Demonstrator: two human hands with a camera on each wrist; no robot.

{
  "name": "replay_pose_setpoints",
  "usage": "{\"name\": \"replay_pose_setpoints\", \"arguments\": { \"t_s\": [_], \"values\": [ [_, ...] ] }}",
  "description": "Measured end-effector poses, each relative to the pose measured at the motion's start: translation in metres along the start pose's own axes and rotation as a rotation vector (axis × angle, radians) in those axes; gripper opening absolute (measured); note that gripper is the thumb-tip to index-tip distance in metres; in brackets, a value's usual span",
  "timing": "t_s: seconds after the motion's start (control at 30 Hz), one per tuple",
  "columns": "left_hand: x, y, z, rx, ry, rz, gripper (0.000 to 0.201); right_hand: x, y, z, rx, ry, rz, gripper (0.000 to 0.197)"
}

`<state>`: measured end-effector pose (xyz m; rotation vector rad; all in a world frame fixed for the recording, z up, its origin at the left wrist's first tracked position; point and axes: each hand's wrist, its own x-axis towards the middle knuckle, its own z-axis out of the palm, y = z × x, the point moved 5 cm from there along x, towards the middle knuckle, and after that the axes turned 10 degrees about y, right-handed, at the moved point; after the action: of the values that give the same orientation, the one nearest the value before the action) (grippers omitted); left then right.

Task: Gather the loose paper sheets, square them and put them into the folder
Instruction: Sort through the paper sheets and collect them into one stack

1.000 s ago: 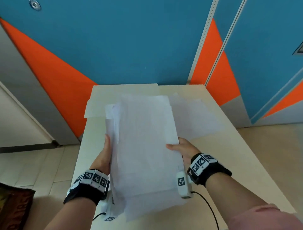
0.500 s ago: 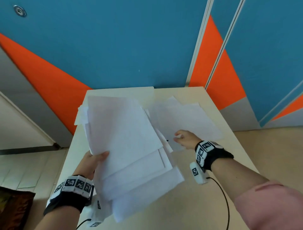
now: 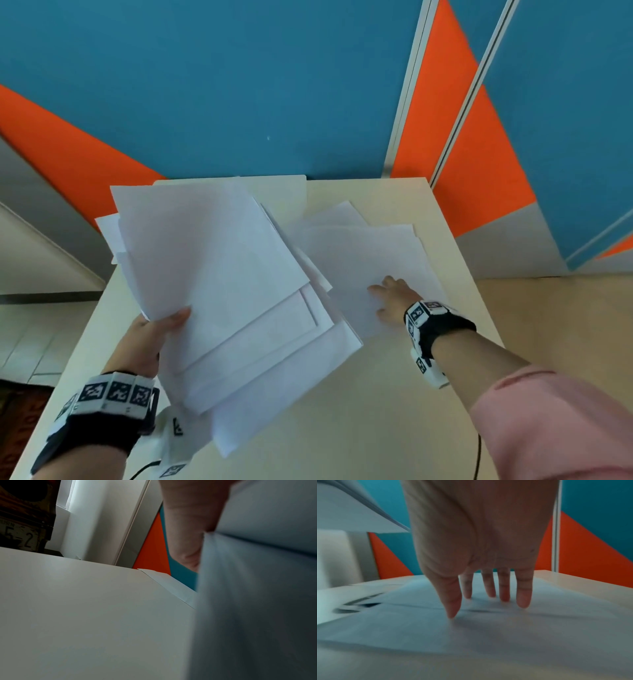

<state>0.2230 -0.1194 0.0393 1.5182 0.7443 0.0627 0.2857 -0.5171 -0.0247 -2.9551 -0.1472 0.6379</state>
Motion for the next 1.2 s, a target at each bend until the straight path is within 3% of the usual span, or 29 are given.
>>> {"name": "replay_pose_setpoints", "arguments": {
  "t_s": [0.27,0.33,0.4,0.5,0.6,0.67,0.8,0.87,0.93,1.2],
  "values": [
    [0.003,0.002,0.002,-0.013,0.008,0.011,0.017,-0.047,-0.033,0.008,-0.119,-0.218,-0.176,0.041],
    [0.006,0.001,-0.003,-0.01,0.02,-0.001,0.014,-0.03,-0.03,-0.013,-0.048,-0.133,-0.138,0.034],
    [0.006,0.0,-0.008,-0.004,0.049,-0.013,0.013,0.0,-0.017,-0.041,0.066,0.056,-0.041,0.028],
    [0.007,-0.004,-0.022,0.007,0.105,-0.015,0.024,0.037,0.001,-0.056,0.14,0.183,0.048,0.046],
    [0.011,-0.009,-0.041,0.014,0.156,-0.042,0.014,0.05,0.009,-0.036,0.095,0.09,0.117,0.089],
    [0.012,-0.011,-0.054,0.003,0.181,-0.057,0.015,0.055,0.011,-0.028,0.063,0.082,0.157,0.098],
    [0.014,-0.016,-0.07,-0.024,0.22,-0.111,0.04,0.057,0.012,-0.022,0.071,-0.021,0.222,0.1],
    [0.016,-0.017,-0.071,-0.054,0.235,-0.115,0.047,0.056,0.009,-0.02,0.081,-0.023,0.198,0.087],
    [0.02,-0.019,-0.069,-0.06,0.225,-0.098,0.046,0.054,0.003,-0.019,0.096,-0.016,0.155,0.076],
    [0.02,-0.009,-0.054,-0.047,0.158,-0.041,0.018,0.038,-0.005,-0.015,0.099,-0.027,0.159,0.088]
  ]
}}
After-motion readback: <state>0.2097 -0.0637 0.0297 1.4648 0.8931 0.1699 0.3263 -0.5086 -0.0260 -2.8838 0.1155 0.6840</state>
